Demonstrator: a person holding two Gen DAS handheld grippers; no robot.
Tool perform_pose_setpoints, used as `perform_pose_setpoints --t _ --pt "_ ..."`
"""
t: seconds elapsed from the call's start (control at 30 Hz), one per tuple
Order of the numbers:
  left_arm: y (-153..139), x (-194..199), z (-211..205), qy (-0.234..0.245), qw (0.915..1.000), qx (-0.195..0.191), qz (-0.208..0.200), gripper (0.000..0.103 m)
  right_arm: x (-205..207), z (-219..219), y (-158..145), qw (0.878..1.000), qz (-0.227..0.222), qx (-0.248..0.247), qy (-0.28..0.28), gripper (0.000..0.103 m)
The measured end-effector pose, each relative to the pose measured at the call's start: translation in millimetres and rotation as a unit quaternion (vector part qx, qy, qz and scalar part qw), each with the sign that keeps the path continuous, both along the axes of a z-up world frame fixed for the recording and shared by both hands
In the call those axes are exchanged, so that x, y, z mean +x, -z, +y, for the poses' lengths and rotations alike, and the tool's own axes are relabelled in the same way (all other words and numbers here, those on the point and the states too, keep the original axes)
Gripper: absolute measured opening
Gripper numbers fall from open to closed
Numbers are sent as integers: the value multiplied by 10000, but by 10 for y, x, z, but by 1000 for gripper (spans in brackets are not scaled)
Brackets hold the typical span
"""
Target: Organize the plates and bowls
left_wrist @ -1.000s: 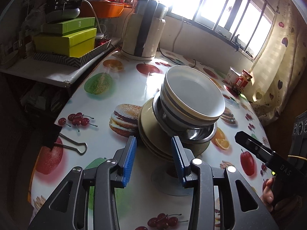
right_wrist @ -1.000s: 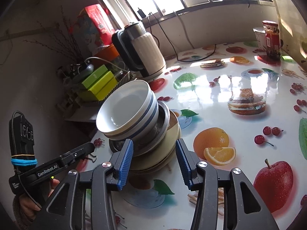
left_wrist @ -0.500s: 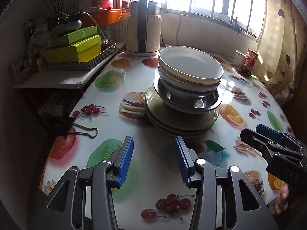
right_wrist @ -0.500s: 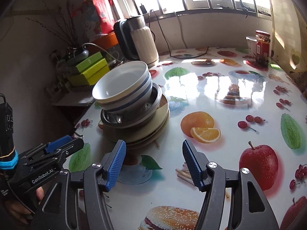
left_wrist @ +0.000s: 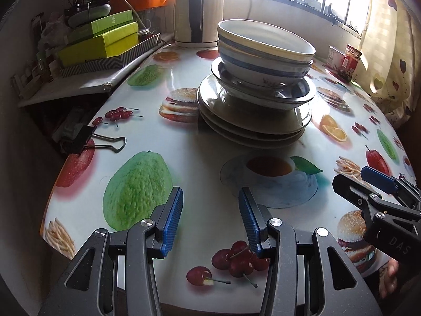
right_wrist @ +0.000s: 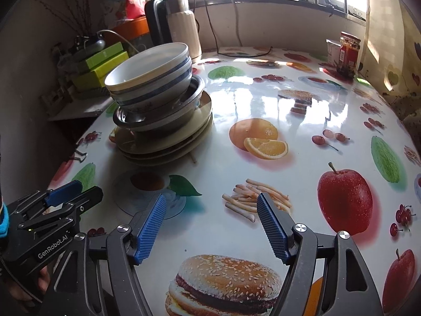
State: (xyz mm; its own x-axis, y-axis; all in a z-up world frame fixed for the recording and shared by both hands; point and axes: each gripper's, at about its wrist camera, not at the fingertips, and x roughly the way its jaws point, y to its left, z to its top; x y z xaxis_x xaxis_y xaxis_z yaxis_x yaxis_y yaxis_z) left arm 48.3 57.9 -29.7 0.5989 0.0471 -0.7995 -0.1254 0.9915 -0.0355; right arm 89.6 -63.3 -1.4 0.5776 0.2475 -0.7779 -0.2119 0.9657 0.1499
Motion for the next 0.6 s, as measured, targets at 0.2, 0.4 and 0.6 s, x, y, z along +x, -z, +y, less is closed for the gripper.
perform_pose_setpoints --t 0.2,0.4,0.6 --pt "81 29 7 -16 9999 -48 114 45 32 9 133 9997 174 -147 131 73" --pt "98 48 -18 -1 9999 52 96 45 65 3 188 9992 201 -251 224 75" --pt "110 74 -39 -19 9999 125 33 49 74 50 211 9986 146 -439 251 84"
